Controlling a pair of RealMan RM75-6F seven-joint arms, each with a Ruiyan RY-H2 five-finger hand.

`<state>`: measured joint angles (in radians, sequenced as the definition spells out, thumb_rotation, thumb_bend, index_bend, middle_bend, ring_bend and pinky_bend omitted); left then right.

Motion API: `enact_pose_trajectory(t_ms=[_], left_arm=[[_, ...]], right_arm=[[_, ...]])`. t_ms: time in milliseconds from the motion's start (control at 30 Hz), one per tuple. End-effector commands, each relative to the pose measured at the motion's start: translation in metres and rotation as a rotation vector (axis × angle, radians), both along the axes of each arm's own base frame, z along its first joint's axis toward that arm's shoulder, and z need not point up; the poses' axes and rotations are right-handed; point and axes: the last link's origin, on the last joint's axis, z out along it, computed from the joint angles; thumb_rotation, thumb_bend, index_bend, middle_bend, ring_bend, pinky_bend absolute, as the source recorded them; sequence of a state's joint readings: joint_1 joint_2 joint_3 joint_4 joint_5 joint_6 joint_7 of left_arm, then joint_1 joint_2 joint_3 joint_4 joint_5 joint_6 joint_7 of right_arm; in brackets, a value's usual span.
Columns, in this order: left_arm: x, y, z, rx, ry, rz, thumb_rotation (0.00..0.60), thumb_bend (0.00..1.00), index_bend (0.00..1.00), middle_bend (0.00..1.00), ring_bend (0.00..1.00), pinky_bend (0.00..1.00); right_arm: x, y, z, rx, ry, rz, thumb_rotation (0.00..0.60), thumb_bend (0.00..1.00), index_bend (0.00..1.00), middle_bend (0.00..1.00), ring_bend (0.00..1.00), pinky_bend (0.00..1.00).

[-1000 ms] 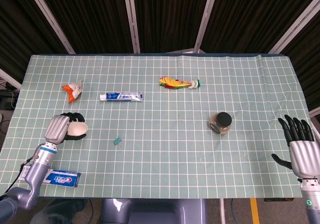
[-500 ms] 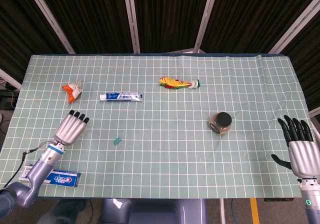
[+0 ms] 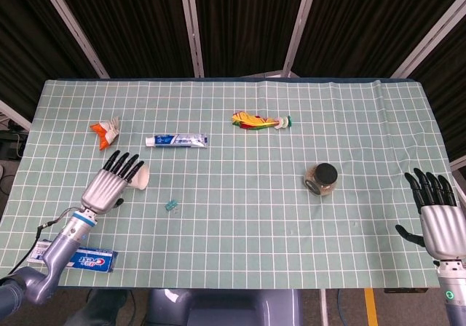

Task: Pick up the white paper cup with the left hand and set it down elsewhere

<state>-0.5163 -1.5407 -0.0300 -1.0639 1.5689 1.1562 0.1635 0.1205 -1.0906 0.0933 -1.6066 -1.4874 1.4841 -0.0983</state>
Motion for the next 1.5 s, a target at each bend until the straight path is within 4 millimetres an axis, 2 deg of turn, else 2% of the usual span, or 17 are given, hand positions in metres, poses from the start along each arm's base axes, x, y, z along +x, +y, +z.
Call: enact_pose_trajectory(t_ms=[33,100,233,433,867,1367,1500], left_arm=[[-0.01,0.011,0.024,-0.055,-0.463,0.197,0.6,0.0,0.0,0.0,0.0,0.02],[-0.021,0.018,0.03,-0.049,-0.676,0.281,0.6,0.0,0.01,0.0,0.0,0.02],[-0.035,0.026,0.03,-0.059,-0.847,0.354,0.6,0.0,0.08,0.05,0.05,0.06],[-0.046,0.038,0.018,-0.074,-0.928,0.411,0.6,0.0,0.13,0.09,0.09,0.09],[-0.041,0.06,-0.002,-0.062,-0.933,0.435,0.6,0.0,0.17,0.15,0.12,0.11],[-0.031,0.084,-0.025,-0.056,-0.811,0.474,0.6,0.0,0.26,0.23,0.21,0.23],[-0.029,0.087,-0.03,-0.045,-0.795,0.485,0.6,0.01,0.32,0.28,0.26,0.27]], right_arm=[[0.0,0.0,0.0,0.0,0.0,0.001,0.6,0.0,0.0,0.0,0.0,0.0],[0.0,0.0,-0.001,0.003,0.002,0.001,0.6,0.0,0.0,0.0,0.0,0.0],[0.0,0.0,-0.003,0.008,0.005,-0.001,0.6,0.0,0.0,0.0,0.0,0.0],[0.0,-0.002,-0.005,0.01,0.011,-0.009,0.6,0.0,0.0,0.0,0.0,0.0],[-0.003,-0.005,-0.006,0.01,0.017,-0.027,0.6,0.0,0.0,0.0,0.0,0.0],[-0.009,-0.008,-0.005,0.002,0.023,-0.057,0.6,0.0,0.0,0.0,0.0,0.0],[-0.011,-0.009,-0.004,0.001,0.022,-0.064,0.6,0.0,0.0,0.0,0.0,0.0]])
